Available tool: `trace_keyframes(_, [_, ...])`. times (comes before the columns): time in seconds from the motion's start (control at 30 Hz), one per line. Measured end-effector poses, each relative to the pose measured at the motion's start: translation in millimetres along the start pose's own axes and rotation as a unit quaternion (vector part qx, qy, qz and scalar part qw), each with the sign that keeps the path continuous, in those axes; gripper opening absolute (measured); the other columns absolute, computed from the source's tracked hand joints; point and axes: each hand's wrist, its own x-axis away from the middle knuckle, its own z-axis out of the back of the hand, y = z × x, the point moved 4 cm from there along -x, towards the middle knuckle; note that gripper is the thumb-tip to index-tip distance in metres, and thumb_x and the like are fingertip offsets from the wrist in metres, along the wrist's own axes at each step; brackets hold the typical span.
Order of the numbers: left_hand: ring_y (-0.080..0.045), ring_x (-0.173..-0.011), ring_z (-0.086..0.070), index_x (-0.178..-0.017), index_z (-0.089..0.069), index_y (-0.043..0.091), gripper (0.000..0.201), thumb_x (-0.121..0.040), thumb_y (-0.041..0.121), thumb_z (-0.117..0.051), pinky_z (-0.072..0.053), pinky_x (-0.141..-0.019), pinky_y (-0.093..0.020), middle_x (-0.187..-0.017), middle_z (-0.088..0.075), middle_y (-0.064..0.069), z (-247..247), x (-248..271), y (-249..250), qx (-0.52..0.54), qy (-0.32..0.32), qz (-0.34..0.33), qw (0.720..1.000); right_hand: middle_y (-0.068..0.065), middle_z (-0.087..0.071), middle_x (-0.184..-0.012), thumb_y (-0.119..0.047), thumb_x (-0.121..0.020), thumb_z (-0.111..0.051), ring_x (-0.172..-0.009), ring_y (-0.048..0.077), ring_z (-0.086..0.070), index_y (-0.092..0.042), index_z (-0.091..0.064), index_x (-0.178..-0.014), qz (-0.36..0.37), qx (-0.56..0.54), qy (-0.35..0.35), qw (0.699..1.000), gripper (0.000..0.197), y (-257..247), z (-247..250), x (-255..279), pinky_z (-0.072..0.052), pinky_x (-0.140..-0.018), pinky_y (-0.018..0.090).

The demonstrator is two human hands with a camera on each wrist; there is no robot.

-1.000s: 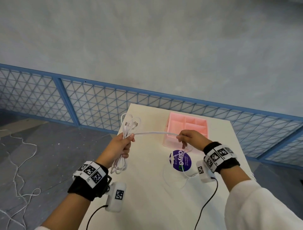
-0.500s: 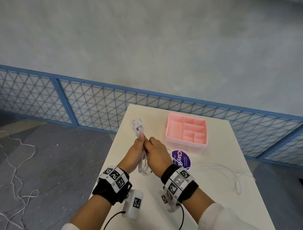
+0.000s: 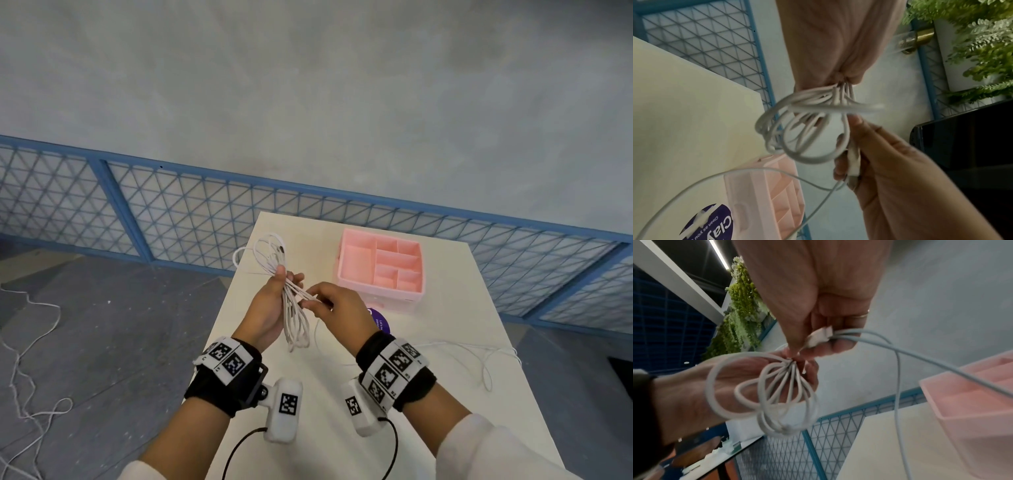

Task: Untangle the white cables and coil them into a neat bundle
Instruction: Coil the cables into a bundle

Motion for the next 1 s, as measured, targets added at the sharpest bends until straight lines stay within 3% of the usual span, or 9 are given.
trace_keyframes(0.13, [-0.016, -0.072, -0.070, -0.077, -0.045, 0.015, 0.030, -0.098, 0.033, -0.033, -0.054, -0.070, -0.032, -0.056, -0.060, 0.004, -5.6, -3.2, 6.9, 0.073, -0.003, -0.017, 0.997, 0.004, -0.069, -0.111, -0.025, -0.092, -0.053, -0.098, 0.020, -0.062, -0.022, -0.060, -0.118, 0.026, 0.004, -0.038, 0.999, 0.027, 4.2, 3.5, 1.2, -0.047, -0.088, 0.032])
trace_keyframes(0.23, [-0.009, -0.049, -0.054, -0.077, -0.042, 0.018, 0.028, -0.098, 0.034, -0.034, -0.052, -0.054, -0.023, -0.046, -0.045, 0.009, -8.9, -5.1, 13.1, 0.104, 0.031, -0.044, 0.993, 0.000, -0.068, -0.092, -0.029, -0.093, -0.051, -0.082, 0.017, -0.060, -0.024, -0.048, -0.126, 0.040, 0.035, -0.060, 0.997, 0.033, 5.8, 1.8, 6.1, -0.044, -0.076, 0.028])
trace_keyframes(0.33, [-0.005, -0.039, -0.041, -0.075, -0.041, 0.019, 0.030, -0.098, 0.037, -0.035, -0.045, -0.046, -0.019, -0.043, -0.038, 0.010, -2.2, -7.4, 25.2, 0.126, 0.048, -0.074, 0.988, -0.012, -0.047, -0.061, -0.027, -0.091, -0.055, -0.058, 0.006, -0.047, -0.016, -0.044, -0.116, 0.026, 0.013, -0.067, 0.997, 0.030, 15.8, 5.5, 10.3, -0.036, -0.062, 0.026])
trace_keyframes(0.47, [-0.004, -0.038, -0.035, -0.073, -0.042, 0.021, 0.032, -0.097, 0.041, -0.035, -0.036, -0.041, -0.017, -0.044, -0.036, 0.011, 22.5, -9.5, 54.7, 0.113, 0.058, -0.122, 0.984, -0.009, -0.059, -0.069, -0.029, -0.093, -0.051, -0.064, 0.002, -0.054, -0.014, -0.063, -0.099, -0.033, 0.035, -0.103, 0.993, 0.020, 60.7, 19.1, 15.5, -0.043, -0.068, 0.026])
trace_keyframes(0.57, [-0.004, -0.040, -0.036, -0.074, -0.041, 0.021, 0.031, -0.098, 0.038, -0.034, -0.036, -0.042, -0.017, -0.046, -0.037, 0.011, 31.6, -7.0, 63.6, 0.062, 0.067, -0.162, 0.983, 0.004, -0.067, -0.085, -0.032, -0.093, -0.050, -0.074, 0.017, -0.056, -0.019, -0.068, -0.101, -0.081, 0.022, -0.087, 0.993, 0.023, 80.0, 22.4, 21.0, -0.044, -0.076, 0.030])
trace_keyframes(0.67, [-0.004, -0.042, -0.036, -0.076, -0.038, 0.020, 0.027, -0.099, 0.035, -0.034, -0.037, -0.045, -0.018, -0.048, -0.038, 0.012, 33.7, -6.6, 59.0, -0.019, 0.097, -0.182, 0.978, 0.003, -0.071, -0.104, -0.030, -0.095, -0.046, -0.093, 0.017, -0.060, -0.015, -0.066, -0.109, -0.016, 0.172, -0.191, 0.966, 0.028, 64.9, 9.8, 26.6, -0.041, -0.080, 0.025])
trace_keyframes(0.8, [-0.002, -0.047, -0.040, -0.080, -0.043, 0.020, 0.025, -0.099, 0.032, -0.033, -0.036, -0.058, -0.025, -0.060, -0.036, 0.004, 24.0, -5.0, 40.2, -0.173, 0.105, -0.179, 0.963, 0.008, -0.069, -0.102, -0.030, -0.094, -0.047, -0.096, 0.026, -0.060, -0.016, -0.066, -0.106, 0.117, 0.243, -0.278, 0.922, 0.026, 12.7, 1.0, 33.0, -0.045, -0.082, 0.033])
trace_keyframes(0.93, [-0.001, -0.053, -0.044, -0.081, -0.045, 0.016, 0.023, -0.095, 0.033, -0.038, -0.037, -0.062, -0.026, -0.064, -0.039, 0.001, -10.5, 8.9, 8.5, -0.186, 0.034, -0.136, 0.972, 0.009, -0.068, -0.089, -0.027, -0.091, -0.054, -0.084, 0.027, -0.061, -0.015, -0.066, -0.100, 0.201, 0.194, -0.181, 0.943, 0.019, -36.3, 11.6, 19.3, -0.048, -0.073, 0.036])
trace_keyframes(1.0, [-0.003, -0.065, -0.056, -0.087, -0.049, 0.016, 0.023, -0.097, 0.033, -0.036, -0.046, -0.064, -0.022, -0.073, -0.054, 0.000, -27.1, 15.0, -2.8, -0.174, 0.030, -0.105, 0.979, 0.006, -0.070, -0.087, -0.027, -0.084, -0.061, -0.079, 0.027, -0.063, -0.016, -0.055, -0.099, 0.141, 0.173, -0.084, 0.971, 0.019, -39.2, 20.0, 9.3, -0.050, -0.070, 0.038])
